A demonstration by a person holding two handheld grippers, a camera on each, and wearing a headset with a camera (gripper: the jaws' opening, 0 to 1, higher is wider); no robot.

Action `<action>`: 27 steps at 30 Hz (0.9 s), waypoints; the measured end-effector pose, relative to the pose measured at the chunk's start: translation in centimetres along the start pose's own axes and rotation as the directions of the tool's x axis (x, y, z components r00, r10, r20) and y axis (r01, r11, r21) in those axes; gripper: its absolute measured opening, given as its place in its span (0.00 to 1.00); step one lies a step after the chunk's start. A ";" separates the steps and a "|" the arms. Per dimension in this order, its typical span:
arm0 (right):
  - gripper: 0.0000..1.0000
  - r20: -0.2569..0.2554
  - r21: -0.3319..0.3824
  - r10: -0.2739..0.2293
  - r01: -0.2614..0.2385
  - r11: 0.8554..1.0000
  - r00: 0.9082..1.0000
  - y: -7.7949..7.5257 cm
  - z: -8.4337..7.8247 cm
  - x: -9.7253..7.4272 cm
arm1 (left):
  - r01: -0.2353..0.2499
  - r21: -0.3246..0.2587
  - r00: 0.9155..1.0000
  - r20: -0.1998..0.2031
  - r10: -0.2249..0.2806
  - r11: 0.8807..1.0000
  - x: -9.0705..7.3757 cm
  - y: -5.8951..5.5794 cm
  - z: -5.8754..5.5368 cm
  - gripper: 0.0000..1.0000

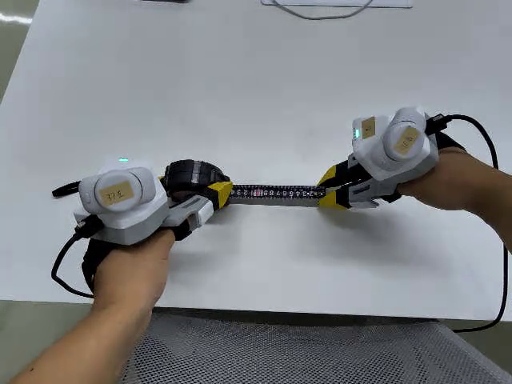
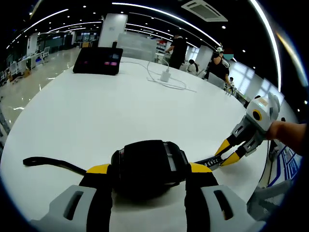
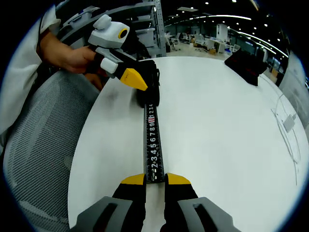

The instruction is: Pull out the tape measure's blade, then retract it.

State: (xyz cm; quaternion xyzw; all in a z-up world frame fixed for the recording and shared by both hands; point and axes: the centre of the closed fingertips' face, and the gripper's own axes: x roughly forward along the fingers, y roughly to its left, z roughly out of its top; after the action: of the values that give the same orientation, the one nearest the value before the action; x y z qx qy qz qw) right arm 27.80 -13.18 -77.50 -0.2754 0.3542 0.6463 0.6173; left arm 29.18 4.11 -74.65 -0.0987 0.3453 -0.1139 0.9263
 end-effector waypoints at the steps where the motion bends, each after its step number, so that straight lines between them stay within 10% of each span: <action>1: 0.10 0.003 0.000 0.000 0.000 1.000 1.000 0.0 0.1 0.1 | 0.000 0.000 1.000 0.000 0.000 1.000 0.0 0.0 0.0 0.56; 27: 0.10 0.063 0.001 0.021 -0.021 1.000 0.998 0.2 3.8 2.5 | 0.009 -0.005 1.000 -0.002 -0.009 1.000 -0.1 0.0 0.0 0.56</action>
State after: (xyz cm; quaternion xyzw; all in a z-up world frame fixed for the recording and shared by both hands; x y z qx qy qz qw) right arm 27.73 -8.60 -77.21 -0.2504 0.3380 0.6609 0.6214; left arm 29.15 4.17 -74.60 -0.1025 0.3459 -0.1174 0.9252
